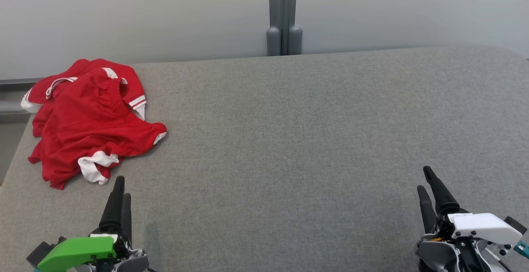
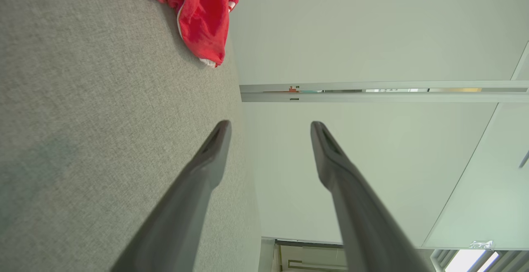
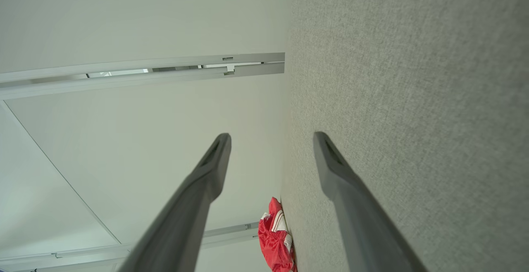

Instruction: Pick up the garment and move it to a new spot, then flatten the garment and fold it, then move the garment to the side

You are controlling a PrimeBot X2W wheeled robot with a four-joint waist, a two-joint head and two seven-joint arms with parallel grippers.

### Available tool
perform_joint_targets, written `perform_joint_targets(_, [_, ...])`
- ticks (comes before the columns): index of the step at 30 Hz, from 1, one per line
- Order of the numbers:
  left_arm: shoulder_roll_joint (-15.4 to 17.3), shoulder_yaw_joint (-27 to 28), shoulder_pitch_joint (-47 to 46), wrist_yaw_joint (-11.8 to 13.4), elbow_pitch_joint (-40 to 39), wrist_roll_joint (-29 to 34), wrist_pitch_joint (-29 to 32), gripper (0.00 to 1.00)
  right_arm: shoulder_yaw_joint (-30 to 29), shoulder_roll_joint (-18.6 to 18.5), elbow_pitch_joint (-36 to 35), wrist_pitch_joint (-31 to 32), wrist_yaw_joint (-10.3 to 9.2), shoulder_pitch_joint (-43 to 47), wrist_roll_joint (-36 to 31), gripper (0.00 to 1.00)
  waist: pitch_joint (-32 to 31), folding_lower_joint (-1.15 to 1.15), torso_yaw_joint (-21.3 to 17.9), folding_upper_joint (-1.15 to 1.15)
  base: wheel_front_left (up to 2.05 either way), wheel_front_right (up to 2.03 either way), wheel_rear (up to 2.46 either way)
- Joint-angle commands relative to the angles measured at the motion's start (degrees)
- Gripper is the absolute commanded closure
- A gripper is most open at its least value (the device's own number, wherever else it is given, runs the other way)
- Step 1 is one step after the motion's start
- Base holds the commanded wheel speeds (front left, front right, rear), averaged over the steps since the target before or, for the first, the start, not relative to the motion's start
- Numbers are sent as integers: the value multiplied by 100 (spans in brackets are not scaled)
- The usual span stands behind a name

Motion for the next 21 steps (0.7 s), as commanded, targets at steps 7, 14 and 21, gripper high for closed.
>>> perform_joint_targets(7, [27,-187,53,84,-326,412,-223,0,36,-33,-171,-225,1,21,-463,0,-23,0,5,0,0,0,0])
perform_joint_targets(14, [32,-390,63,276,-571,1162,-395,0,48,-39,-436,-395,1,92,-1524,0,-47,0,14,0,0,0,0])
perform_joint_targets(21, [36,-608,93,488,-744,2087,-548,0,143,-44,-712,-550,1,222,-2387,0,-80,0,16,0,0,0,0])
